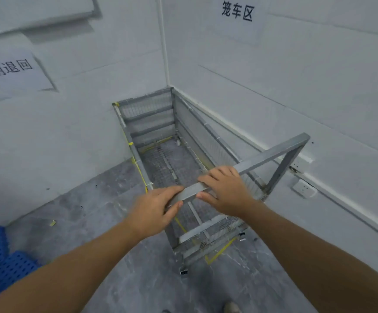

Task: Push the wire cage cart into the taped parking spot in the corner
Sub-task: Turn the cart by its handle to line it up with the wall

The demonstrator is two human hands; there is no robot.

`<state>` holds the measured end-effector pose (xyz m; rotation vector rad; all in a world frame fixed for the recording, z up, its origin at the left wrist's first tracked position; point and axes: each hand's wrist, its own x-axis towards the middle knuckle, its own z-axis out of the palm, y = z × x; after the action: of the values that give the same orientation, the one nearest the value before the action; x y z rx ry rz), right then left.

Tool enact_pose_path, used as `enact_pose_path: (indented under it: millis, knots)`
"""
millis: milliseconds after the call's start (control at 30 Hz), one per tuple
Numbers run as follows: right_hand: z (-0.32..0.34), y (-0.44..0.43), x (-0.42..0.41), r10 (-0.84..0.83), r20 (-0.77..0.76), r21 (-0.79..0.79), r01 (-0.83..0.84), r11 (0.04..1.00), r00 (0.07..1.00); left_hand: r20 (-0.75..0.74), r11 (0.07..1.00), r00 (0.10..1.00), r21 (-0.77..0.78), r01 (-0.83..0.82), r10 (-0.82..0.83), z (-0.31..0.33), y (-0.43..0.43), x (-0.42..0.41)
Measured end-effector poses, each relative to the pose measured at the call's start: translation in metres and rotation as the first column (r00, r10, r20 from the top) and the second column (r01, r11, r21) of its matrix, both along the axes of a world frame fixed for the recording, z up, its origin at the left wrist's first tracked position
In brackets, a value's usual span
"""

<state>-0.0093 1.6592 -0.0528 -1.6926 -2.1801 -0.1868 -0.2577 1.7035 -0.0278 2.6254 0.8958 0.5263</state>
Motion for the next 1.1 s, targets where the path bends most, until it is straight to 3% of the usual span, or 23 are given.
enact_pose_path:
  millis: [100, 233, 367, 433, 600, 700, 900, 1100]
  knots:
    - [0.004, -0.006, -0.016, -0.161, -0.137, -0.01, 0.161, 0.987, 0.977, 0.052, 0.987, 0.995, -0.137, 0.09, -0.083, -0.002, 0.012, -0.004]
    - [0.007, -0.013, -0.041, -0.409, -0.248, -0.002, 0.422, 0.907, 0.878, 0.151, 0.959, 0.983, -0.249, 0.137, -0.101, -0.004, 0.014, -0.007]
    - [0.01, -0.021, -0.055, -0.592, -0.416, -0.106, 0.61, 0.785, 0.69, 0.214, 0.918, 0.974, -0.368, 0.149, -0.072, 0.0, 0.014, -0.006]
    - [0.015, -0.025, -0.058, -0.664, -0.498, -0.24, 0.647, 0.724, 0.558, 0.244, 0.906, 0.967, -0.39, 0.165, -0.071, 0.001, 0.015, -0.004]
    - [0.018, -0.026, -0.063, -0.702, -0.621, -0.411, 0.617, 0.671, 0.349, 0.277, 0.866, 0.959, -0.465, 0.181, -0.051, -0.002, 0.015, 0.001]
    - [0.02, -0.017, -0.068, -0.704, -0.649, -0.435, 0.618, 0.655, 0.289, 0.296, 0.85, 0.953, -0.483, 0.21, -0.067, -0.003, 0.019, 0.003]
    - [0.019, 0.0, -0.078, -0.671, -0.738, -0.446, 0.693, 0.566, 0.073, 0.278, 0.702, 0.959, -0.673, 0.234, -0.053, -0.004, 0.029, 0.001]
    - [0.021, 0.022, -0.09, -0.659, -0.751, -0.469, 0.743, 0.477, -0.051, 0.297, 0.698, 0.948, -0.656, 0.289, -0.114, -0.008, 0.034, 0.005]
